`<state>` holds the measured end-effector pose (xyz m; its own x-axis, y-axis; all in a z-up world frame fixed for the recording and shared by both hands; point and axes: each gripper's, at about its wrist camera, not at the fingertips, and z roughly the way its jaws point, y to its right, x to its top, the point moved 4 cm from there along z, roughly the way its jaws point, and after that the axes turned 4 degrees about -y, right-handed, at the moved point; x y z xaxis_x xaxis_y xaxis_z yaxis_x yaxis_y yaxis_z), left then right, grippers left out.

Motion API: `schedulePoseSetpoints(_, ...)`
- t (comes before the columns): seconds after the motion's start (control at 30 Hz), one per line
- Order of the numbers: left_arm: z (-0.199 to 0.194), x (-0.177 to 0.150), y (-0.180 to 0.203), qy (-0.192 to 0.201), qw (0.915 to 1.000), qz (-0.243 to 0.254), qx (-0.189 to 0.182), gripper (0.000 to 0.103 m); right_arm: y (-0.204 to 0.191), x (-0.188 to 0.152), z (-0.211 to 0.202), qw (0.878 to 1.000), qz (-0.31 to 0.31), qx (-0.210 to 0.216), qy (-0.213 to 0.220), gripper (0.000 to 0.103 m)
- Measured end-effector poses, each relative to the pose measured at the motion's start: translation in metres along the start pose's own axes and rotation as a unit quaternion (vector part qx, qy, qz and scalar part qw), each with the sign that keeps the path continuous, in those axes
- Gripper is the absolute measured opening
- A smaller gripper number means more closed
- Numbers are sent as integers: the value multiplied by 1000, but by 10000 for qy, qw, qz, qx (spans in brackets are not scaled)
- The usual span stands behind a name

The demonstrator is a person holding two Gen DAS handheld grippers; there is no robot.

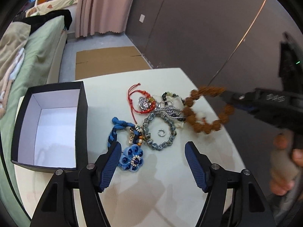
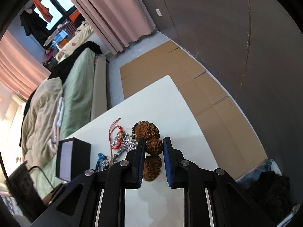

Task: Organize jewelry
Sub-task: 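Grasp the blue knotted bracelet with the left gripper while the right grasps the brown bracelet, then carry both bracelets over the black box and open both grippers to drop them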

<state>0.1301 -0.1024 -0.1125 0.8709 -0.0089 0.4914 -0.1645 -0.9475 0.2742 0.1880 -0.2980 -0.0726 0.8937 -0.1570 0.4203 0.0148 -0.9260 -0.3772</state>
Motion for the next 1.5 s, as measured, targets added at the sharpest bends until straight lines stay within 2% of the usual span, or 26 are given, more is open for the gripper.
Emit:
schedulePoseSetpoints(0.23,22,-7,-5,-295,9976,114,615,68,3,0,-26,9994,34,219,253,20)
schedulePoseSetpoints(0.33,33,-16,-13,-559,9947,67,864,53,5,-1,-31,9990,54,346,287,20)
schedulePoseSetpoints(0.37,31,-16,-12,-448,9945,122,938,45,5,-1,-32,9989,48,365,284,20)
schedulePoseSetpoints(0.43,30,-17,-13,-467,9935,150,1027,29,4,-2,-32,9989,49,387,268,20)
schedulePoseSetpoints(0.57,18,-15,-19,-278,9956,-50,893,24,0,-4,-32,9986,19,446,267,20)
schedulePoseSetpoints(0.77,-23,-5,-23,291,9972,-204,664,23,-14,-8,-30,9973,-99,663,309,20)
schedulePoseSetpoints(1.03,-70,11,-41,1006,9928,-533,369,23,-50,-14,-29,9922,-354,1111,431,20)
schedulePoseSetpoints(1.4,-94,18,-82,1288,9855,-1100,117,23,-99,-22,-15,9812,-534,1816,382,20)
schedulePoseSetpoints(1.43,-96,19,-86,1347,9839,-1169,135,24,-103,-22,-14,9805,-546,1852,375,20)
schedulePoseSetpoints(1.5,-102,23,-92,1453,9810,-1275,180,37,-110,-23,-9,9789,-562,1931,351,20)
